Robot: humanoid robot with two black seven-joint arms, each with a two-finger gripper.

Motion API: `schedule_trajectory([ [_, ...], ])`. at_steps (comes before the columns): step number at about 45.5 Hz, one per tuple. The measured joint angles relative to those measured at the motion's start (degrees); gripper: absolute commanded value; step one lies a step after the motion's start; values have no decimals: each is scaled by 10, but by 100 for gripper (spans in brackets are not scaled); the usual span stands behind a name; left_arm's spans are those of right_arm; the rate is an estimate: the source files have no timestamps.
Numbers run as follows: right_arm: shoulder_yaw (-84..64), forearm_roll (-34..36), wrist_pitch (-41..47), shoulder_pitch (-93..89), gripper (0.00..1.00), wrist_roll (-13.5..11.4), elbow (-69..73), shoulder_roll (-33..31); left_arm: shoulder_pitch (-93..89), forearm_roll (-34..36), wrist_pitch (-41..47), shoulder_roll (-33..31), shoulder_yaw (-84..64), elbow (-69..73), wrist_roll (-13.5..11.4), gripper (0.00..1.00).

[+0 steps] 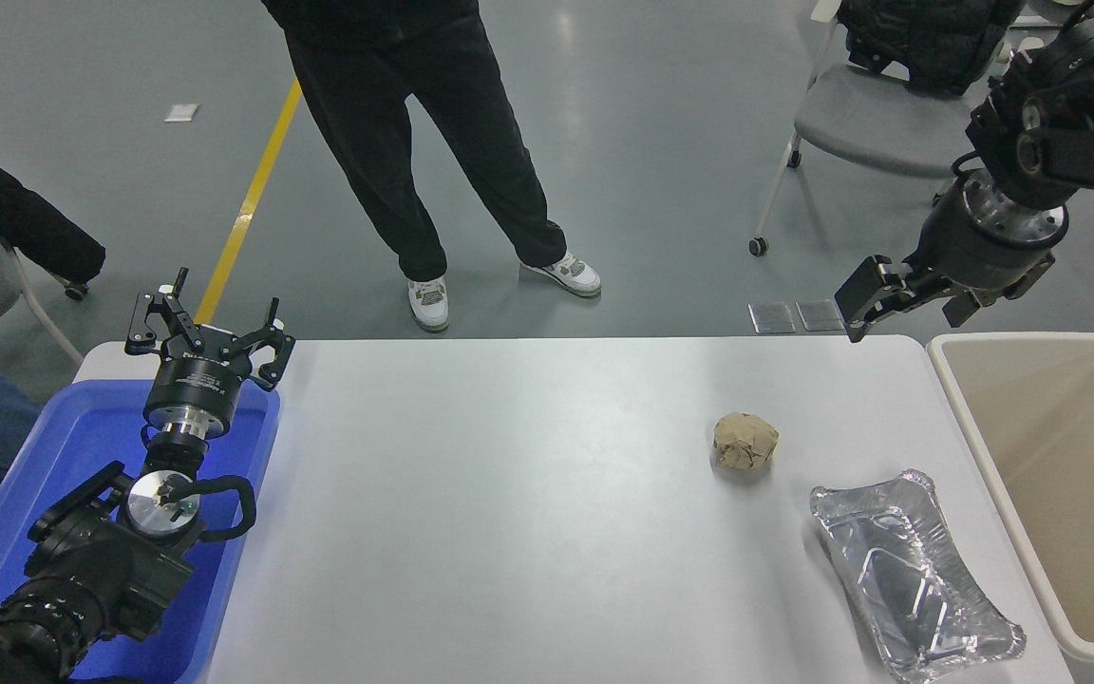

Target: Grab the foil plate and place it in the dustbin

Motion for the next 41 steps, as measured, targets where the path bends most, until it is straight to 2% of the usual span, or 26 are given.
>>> schedule_trajectory([
  [31,-31,56,0,-10,100,1,0,-5,0,0,-1,0,0,0,-1,99],
  [41,-44,48,0,-32,100,0,0,-39,0,0,-1,0,0,0,-1,99],
])
